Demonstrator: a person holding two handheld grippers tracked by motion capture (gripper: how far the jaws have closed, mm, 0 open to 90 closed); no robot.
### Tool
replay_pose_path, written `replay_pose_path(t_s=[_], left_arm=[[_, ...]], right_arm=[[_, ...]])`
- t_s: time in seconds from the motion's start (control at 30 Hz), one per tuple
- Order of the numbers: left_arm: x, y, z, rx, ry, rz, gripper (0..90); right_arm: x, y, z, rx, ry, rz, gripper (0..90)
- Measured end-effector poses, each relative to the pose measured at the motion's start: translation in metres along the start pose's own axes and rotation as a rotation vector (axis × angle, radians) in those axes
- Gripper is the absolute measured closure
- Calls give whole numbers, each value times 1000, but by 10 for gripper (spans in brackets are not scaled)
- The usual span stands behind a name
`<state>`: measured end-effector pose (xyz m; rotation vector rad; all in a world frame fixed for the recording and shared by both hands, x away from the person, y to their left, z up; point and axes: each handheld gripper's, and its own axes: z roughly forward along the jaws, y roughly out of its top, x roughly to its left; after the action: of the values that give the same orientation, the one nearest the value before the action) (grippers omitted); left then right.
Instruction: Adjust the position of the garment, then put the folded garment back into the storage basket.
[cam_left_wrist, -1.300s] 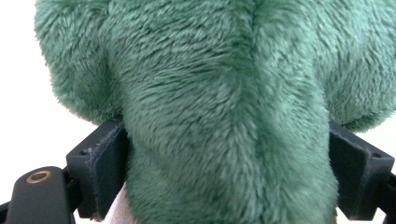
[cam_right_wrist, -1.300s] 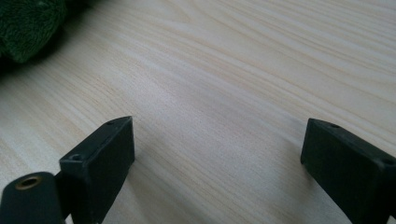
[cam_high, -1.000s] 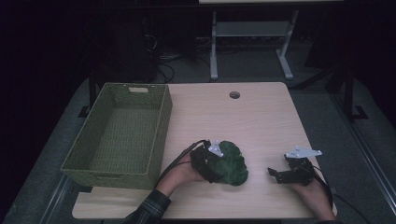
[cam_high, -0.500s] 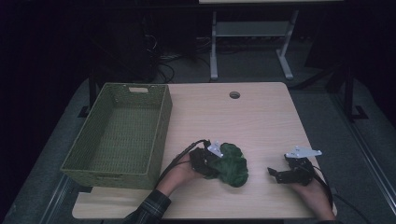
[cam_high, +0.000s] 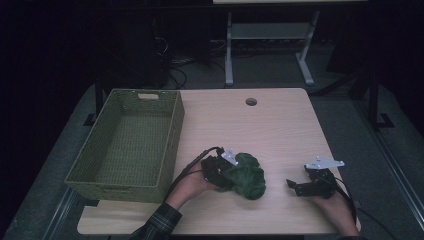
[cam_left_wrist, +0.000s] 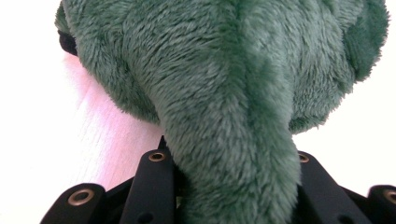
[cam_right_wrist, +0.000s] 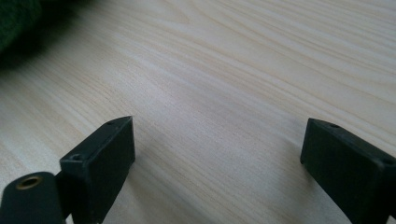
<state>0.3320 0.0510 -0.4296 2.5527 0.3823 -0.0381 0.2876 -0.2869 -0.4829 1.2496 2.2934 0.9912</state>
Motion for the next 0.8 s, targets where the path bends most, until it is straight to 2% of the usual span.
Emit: replay_pose_path(t_s=[0.2,0.57,0.8], left_arm=[[-1,3,-20,-38,11,-38,668],[1,9,-61,-67,49,-61,664],[1,6,-87,-70,68,-71,664]], right_arm=[[0,0,0,0,-1,0,96],[0,0,0,3,0,5,96],[0,0,0,2,0,5,96]])
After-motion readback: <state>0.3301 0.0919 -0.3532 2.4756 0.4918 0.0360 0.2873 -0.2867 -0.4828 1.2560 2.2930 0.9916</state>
